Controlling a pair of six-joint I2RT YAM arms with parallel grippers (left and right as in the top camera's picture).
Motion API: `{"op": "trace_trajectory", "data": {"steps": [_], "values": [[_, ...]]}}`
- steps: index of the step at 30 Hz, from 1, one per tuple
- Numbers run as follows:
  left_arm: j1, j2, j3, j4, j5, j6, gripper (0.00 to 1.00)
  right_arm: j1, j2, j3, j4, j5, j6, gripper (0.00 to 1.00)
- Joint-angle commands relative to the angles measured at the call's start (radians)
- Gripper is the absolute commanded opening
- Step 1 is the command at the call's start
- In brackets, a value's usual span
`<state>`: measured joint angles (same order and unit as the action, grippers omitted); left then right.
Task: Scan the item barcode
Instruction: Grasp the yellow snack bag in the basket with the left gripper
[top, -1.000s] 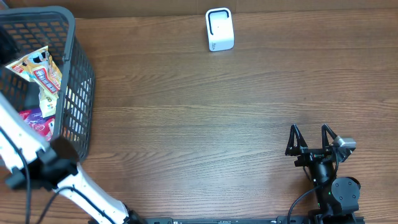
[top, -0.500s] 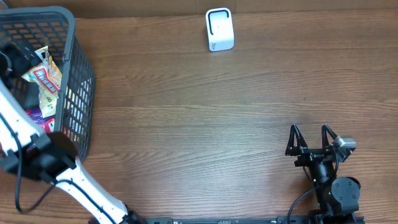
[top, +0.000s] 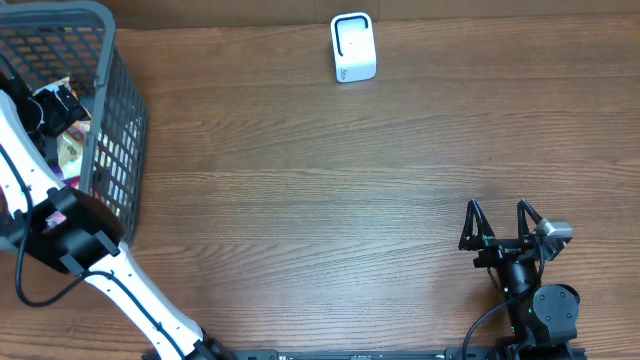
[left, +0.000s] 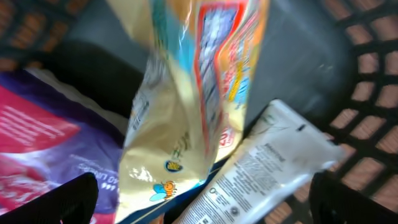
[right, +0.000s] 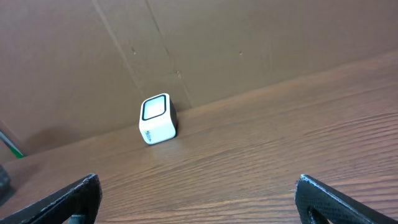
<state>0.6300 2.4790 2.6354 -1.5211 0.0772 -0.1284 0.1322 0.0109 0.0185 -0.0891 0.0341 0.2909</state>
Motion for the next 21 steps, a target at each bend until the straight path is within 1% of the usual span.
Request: {"op": "trace_trajectory", "data": {"steps": [1,6,12,16,19,21], "values": [[-0.003,0.107,0.008,0.000,-0.012,-0.007,1.00,-0.003,-0.008,-0.011,0.008,0.013,-0.004,1.00],[-0.002,0.089,0.032,-0.020,-0.029,-0.037,1.00,-0.003,-0.008,-0.011,0.008,0.013,-0.004,1.00],[-0.002,0.002,0.071,-0.035,-0.035,-0.052,1.00,-0.003,-0.008,-0.011,0.008,0.013,-0.004,1.00],[-0.002,-0.049,0.071,-0.060,-0.086,-0.070,1.00,-0.003,-0.008,-0.011,0.008,0.013,-0.004,1.00],[0.000,-0.053,0.070,-0.074,-0.142,-0.090,1.00,-0.003,-0.008,-0.011,0.008,0.013,-0.004,1.00],[0.000,-0.043,0.064,-0.066,-0.195,-0.124,1.00,-0.003,-0.008,-0.011,0.008,0.013,-0.004,1.00]]}}
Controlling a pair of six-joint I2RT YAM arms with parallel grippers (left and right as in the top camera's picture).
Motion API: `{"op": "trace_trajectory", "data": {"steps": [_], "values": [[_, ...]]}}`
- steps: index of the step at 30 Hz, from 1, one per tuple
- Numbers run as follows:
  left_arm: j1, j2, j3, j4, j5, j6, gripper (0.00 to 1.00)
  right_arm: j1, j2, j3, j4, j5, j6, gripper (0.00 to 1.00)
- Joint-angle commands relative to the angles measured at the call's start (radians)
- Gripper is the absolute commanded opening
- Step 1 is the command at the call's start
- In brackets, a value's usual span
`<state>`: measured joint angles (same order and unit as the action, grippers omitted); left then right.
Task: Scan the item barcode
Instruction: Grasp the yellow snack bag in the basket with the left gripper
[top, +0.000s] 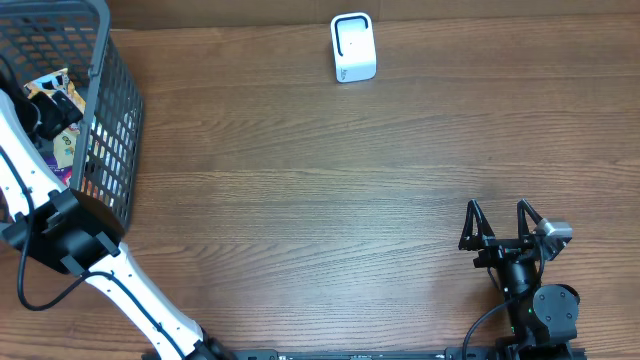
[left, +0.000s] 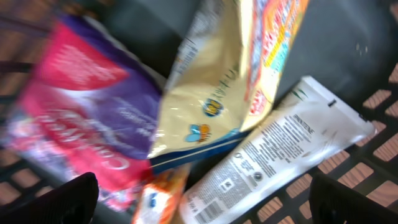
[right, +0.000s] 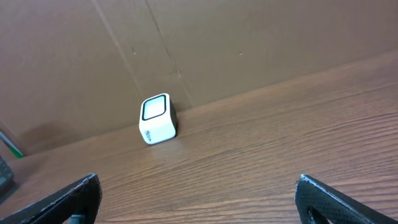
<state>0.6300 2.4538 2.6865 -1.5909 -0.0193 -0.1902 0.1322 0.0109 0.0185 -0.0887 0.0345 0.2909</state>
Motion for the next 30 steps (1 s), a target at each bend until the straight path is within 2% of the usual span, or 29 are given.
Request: {"op": "trace_trajectory", "data": {"steps": [1,9,15,23,27,30], "values": [[0.000,-0.012,0.010,0.019,-0.105,-0.070,1.00,-0.003,-0.008,-0.011,0.008,0.013,-0.004,1.00],[-0.004,0.028,-0.043,0.146,-0.084,-0.072,1.00,-0.003,-0.008,-0.011,0.008,0.013,-0.004,1.00],[-0.009,0.029,-0.115,0.226,0.007,-0.057,1.00,-0.003,-0.008,-0.011,0.008,0.013,-0.004,1.00],[-0.021,0.029,-0.258,0.333,0.005,-0.011,0.98,-0.003,-0.008,-0.011,0.008,0.013,-0.004,1.00],[-0.023,0.029,-0.351,0.422,-0.021,0.006,0.90,-0.003,-0.008,-0.011,0.008,0.013,-0.004,1.00],[-0.023,0.029,-0.375,0.448,-0.017,0.040,0.78,-0.003,-0.008,-0.011,0.008,0.013,-0.004,1.00]]}}
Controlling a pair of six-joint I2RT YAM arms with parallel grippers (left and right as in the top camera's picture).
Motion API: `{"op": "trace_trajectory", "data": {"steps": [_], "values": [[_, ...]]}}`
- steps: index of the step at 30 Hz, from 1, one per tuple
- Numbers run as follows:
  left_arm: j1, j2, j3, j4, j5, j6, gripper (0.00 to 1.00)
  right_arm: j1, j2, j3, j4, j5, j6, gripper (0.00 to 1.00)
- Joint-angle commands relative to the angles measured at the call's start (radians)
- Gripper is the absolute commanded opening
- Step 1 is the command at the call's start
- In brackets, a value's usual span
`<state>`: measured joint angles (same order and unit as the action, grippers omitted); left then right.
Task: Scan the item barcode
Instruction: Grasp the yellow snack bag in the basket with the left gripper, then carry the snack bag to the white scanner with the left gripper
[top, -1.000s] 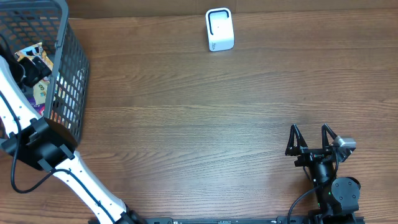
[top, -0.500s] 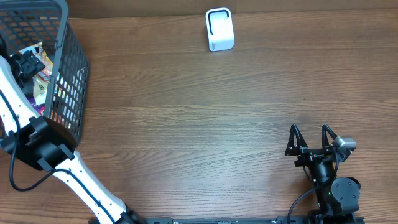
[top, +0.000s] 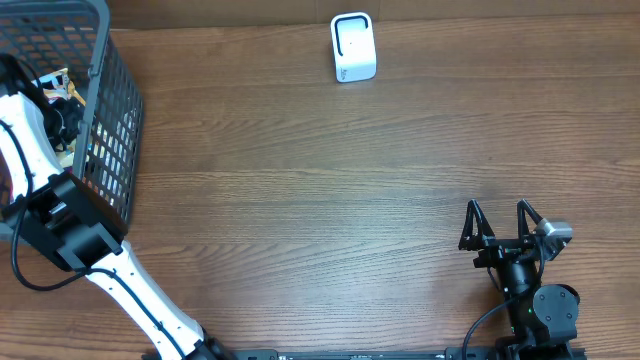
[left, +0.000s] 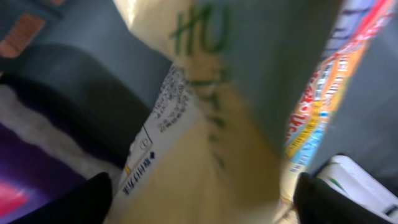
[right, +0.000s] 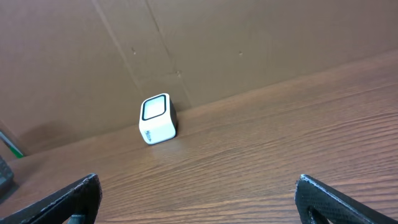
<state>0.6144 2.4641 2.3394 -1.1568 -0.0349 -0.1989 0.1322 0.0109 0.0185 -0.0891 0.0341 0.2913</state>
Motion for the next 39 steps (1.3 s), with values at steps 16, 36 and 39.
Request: {"op": "trace_trajectory", "data": {"steps": [16,36,39], "values": [[-0.005,-0.042,-0.001,-0.110,0.002,-0.010,0.04,-0.003,-0.008,-0.011,0.008,0.013,-0.005,1.00],[-0.075,-0.671,0.022,-0.198,0.130,-0.130,0.04,-0.003,-0.008,-0.011,0.008,0.013,-0.005,1.00],[-0.145,-0.719,0.022,-0.229,0.163,-0.130,0.04,-0.003,-0.008,-0.011,0.008,0.013,-0.005,1.00]]}}
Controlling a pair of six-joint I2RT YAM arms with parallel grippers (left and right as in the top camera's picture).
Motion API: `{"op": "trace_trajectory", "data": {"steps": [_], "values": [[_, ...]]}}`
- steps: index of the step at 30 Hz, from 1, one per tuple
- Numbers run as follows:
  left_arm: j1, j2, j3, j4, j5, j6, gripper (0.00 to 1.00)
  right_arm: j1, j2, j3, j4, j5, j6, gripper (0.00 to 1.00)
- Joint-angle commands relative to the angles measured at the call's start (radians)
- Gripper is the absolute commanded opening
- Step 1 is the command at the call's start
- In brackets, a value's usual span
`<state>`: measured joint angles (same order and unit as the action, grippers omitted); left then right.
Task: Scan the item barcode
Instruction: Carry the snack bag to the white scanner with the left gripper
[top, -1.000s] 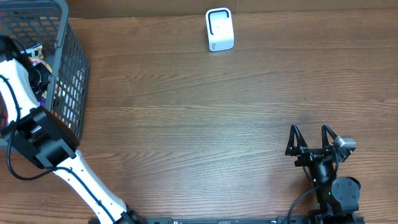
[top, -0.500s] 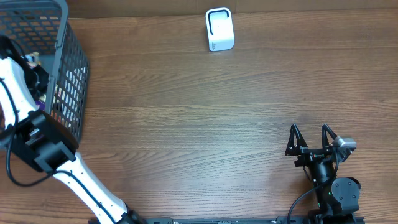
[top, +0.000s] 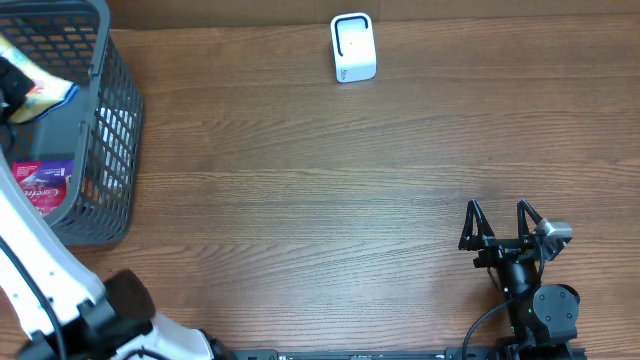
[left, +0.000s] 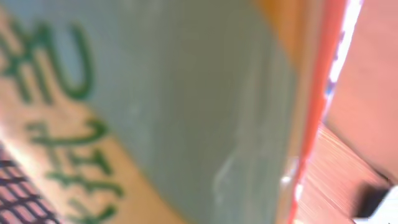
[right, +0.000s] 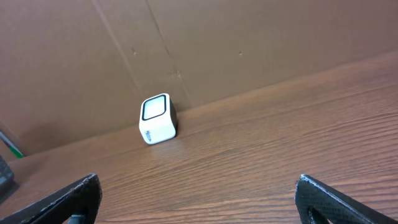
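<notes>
A yellow snack bag with blue and orange print hangs over the grey basket at the far left, and my left gripper is shut on it. In the left wrist view the bag fills the frame, showing green letters and a red edge, and hides the fingers. The white barcode scanner stands at the table's back edge, also seen as a white cube by the right wrist. My right gripper rests open near the front right, nothing between its fingers.
A pink and purple packet lies in the basket's bottom. A brown cardboard wall runs along the table's back behind the scanner. Wooden tabletop stretches between basket, scanner and right arm.
The left gripper, which was down inside the basket against the yellow bag, now holds that bag raised above the basket's top-left. The right arm has not moved.
The left gripper was open low in the basket over the yellow bag, a pink packet and a white tube. It shifted among them, then pressed close to the yellow bag. Now the bag is up out of the pile in its grip. The right gripper stayed open throughout.
</notes>
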<state>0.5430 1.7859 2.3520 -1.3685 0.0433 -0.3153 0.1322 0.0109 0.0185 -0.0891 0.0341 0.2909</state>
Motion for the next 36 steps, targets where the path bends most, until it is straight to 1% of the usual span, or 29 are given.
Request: {"op": "trace_trajectory", "data": {"steps": [1,6,14,18,20,24,28,31,36], "values": [[-0.107,-0.050,0.009,-0.032,0.089,-0.014,0.04,-0.003,-0.008,-0.011,0.008,0.013,-0.004,1.00],[-0.317,-0.051,-0.001,-0.102,0.089,-0.014,0.04,-0.003,-0.008,-0.011,0.008,0.013,-0.004,1.00],[-0.682,-0.026,-0.045,-0.127,0.084,-0.011,0.04,-0.003,-0.008,-0.011,0.008,0.013,-0.004,1.00],[-0.842,0.023,-0.114,-0.127,0.078,-0.011,0.04,-0.003,-0.008,-0.011,0.008,0.013,-0.004,1.00],[-0.898,0.056,-0.164,-0.122,0.057,-0.016,0.04,-0.003,-0.008,-0.011,0.008,0.013,-0.004,1.00],[-0.970,0.139,-0.274,-0.081,0.013,-0.071,0.04,-0.003,-0.008,-0.011,0.008,0.013,-0.004,1.00],[-0.982,0.229,-0.348,0.000,0.006,-0.128,0.04,-0.003,-0.008,-0.011,0.008,0.013,-0.004,1.00],[-0.981,0.294,-0.359,0.030,0.026,-0.145,0.04,-0.003,-0.008,-0.011,0.008,0.013,-0.004,1.00],[-0.982,0.376,-0.359,0.015,0.066,-0.145,0.04,-0.003,-0.008,-0.011,0.008,0.013,-0.004,1.00]]}}
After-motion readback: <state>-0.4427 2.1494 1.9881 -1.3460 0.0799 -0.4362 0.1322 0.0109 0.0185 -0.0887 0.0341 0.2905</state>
